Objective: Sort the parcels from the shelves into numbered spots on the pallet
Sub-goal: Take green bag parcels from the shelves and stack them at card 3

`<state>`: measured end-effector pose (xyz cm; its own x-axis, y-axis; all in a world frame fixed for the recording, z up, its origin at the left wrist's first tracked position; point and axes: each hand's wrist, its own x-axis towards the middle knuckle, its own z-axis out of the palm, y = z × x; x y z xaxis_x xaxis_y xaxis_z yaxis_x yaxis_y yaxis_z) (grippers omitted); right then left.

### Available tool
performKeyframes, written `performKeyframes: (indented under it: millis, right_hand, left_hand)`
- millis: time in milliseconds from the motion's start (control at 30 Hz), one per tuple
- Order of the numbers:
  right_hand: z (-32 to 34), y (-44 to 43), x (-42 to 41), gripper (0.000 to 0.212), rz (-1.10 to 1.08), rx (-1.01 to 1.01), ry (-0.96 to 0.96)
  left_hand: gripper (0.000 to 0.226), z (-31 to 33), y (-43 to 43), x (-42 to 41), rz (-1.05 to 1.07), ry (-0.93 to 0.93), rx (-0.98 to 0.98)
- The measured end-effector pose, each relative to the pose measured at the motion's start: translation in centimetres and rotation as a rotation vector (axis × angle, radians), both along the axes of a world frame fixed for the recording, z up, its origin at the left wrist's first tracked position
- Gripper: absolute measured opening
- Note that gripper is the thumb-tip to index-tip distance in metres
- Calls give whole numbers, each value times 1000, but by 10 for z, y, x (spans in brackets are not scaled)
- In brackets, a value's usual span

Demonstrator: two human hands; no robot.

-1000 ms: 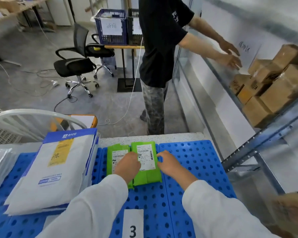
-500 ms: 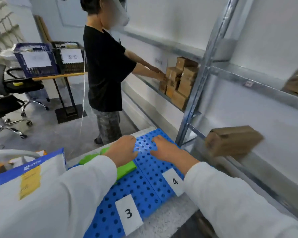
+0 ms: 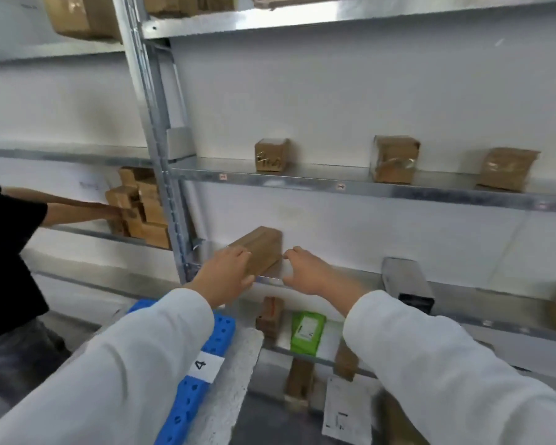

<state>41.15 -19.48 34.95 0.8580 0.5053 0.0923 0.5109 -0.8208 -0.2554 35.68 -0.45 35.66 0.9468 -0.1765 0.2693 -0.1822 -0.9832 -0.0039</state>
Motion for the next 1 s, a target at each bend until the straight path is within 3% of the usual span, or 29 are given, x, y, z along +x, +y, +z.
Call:
performKeyframes:
  millis: [167, 367, 600, 1000]
  right_hand:
    - [-5, -121, -36, 57, -172, -8, 42]
    - [-11, -259, -109, 42, -350, 4, 128]
    - [-2, -406, -192, 52, -539, 13, 83]
    - [10, -578, -284, 53, -860, 14, 58]
  left_hand:
    - [48, 1, -112, -2, -165, 26, -14]
    - [46, -1, -245, -36, -340, 69, -34]
    - [46, 16, -392, -71, -507, 49, -99]
    - [43, 23, -598, -112, -831, 40, 42]
